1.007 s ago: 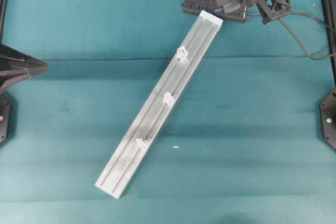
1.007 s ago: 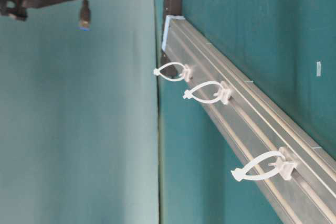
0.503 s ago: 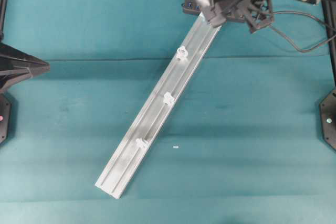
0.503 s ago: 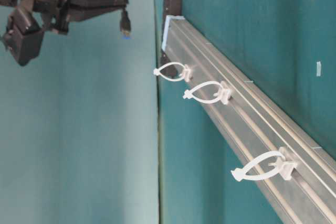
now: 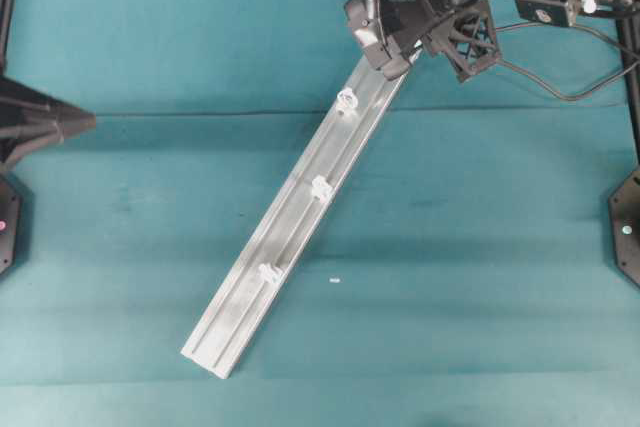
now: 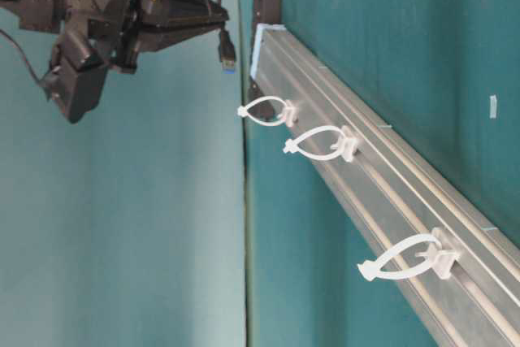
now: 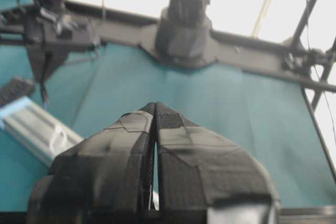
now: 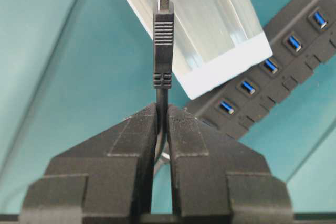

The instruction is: Pass the USB cable through three rings with both arms.

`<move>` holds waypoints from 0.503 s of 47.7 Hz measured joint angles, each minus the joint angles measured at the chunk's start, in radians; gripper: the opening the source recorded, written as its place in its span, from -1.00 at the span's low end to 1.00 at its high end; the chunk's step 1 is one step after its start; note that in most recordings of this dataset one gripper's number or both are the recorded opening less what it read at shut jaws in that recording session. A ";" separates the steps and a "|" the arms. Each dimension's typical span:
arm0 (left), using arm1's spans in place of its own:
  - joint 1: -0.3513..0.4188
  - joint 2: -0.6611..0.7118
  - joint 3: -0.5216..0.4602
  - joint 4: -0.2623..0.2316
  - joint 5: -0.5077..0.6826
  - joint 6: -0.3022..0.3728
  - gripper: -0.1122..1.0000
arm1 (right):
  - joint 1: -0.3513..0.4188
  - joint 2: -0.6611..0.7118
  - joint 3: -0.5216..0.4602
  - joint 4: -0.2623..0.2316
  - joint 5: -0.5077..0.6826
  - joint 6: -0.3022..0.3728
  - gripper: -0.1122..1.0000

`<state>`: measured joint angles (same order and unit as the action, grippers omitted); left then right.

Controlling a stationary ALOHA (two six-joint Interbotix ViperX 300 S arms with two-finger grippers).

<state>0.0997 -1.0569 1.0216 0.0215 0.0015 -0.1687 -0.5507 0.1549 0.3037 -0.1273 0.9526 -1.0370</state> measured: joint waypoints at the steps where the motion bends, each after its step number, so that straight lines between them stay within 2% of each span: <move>1: 0.002 -0.002 0.000 0.000 -0.008 0.000 -0.82 | -0.002 0.000 0.000 -0.002 -0.006 0.002 -0.66; 15: 0.005 0.002 0.000 0.000 -0.023 -0.002 -0.76 | -0.003 0.031 -0.002 -0.017 -0.067 -0.040 -0.66; 21: 0.005 0.020 0.000 0.000 -0.025 -0.008 -0.62 | 0.008 0.051 -0.002 -0.018 -0.095 -0.046 -0.66; 24: 0.005 0.023 0.000 0.000 -0.025 -0.008 -0.49 | 0.014 0.058 -0.006 -0.018 -0.103 -0.046 -0.66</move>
<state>0.1043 -1.0339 1.0216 0.0215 -0.0230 -0.1764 -0.5369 0.2132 0.2976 -0.1457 0.8498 -1.0830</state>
